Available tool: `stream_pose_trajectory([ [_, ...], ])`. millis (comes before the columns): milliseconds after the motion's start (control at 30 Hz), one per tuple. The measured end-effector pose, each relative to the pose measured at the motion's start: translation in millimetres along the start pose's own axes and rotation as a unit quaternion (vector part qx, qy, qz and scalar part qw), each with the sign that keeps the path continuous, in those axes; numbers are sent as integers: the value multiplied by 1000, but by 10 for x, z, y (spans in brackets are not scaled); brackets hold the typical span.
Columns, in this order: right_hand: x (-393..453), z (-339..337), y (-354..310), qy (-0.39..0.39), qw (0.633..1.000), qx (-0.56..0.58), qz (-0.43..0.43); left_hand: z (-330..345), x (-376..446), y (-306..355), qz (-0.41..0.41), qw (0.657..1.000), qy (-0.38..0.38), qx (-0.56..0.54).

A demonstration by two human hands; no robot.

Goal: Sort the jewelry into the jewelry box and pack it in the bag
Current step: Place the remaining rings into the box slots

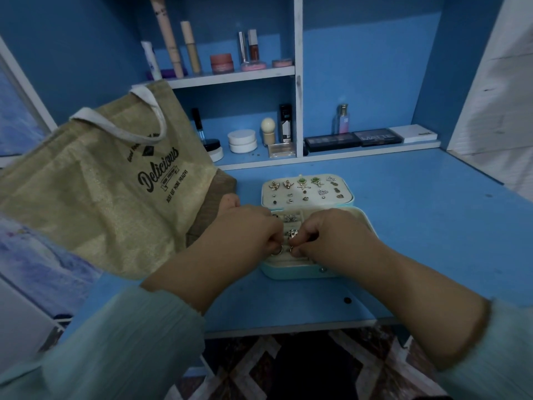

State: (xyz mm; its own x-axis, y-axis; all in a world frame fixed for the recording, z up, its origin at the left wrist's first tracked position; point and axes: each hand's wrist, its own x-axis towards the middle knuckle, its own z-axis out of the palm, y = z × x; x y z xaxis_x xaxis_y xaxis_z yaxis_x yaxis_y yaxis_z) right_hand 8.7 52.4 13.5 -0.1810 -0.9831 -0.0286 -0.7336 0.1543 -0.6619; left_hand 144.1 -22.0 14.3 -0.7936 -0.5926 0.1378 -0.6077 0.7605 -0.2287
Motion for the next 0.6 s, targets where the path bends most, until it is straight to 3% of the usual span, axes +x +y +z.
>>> stream_pose_trajectory([
  [100,-5,-13,-19,-16,1000,-16,2,-6,-7,30,-4,999,2,38],
  [300,17,-50,-71,-72,995,-65,18,125,-96,19,25,987,146,63],
  [367,21,-37,-43,-59,997,-55,-2,67,-98,45,30,989,135,61],
  [433,21,-31,-32,-51,997,-50,-7,-7,-95,61,33,996,77,39],
  [600,14,-31,-64,-54,998,-40,12,-16,-36,-26,-31,998,-8,-61],
])
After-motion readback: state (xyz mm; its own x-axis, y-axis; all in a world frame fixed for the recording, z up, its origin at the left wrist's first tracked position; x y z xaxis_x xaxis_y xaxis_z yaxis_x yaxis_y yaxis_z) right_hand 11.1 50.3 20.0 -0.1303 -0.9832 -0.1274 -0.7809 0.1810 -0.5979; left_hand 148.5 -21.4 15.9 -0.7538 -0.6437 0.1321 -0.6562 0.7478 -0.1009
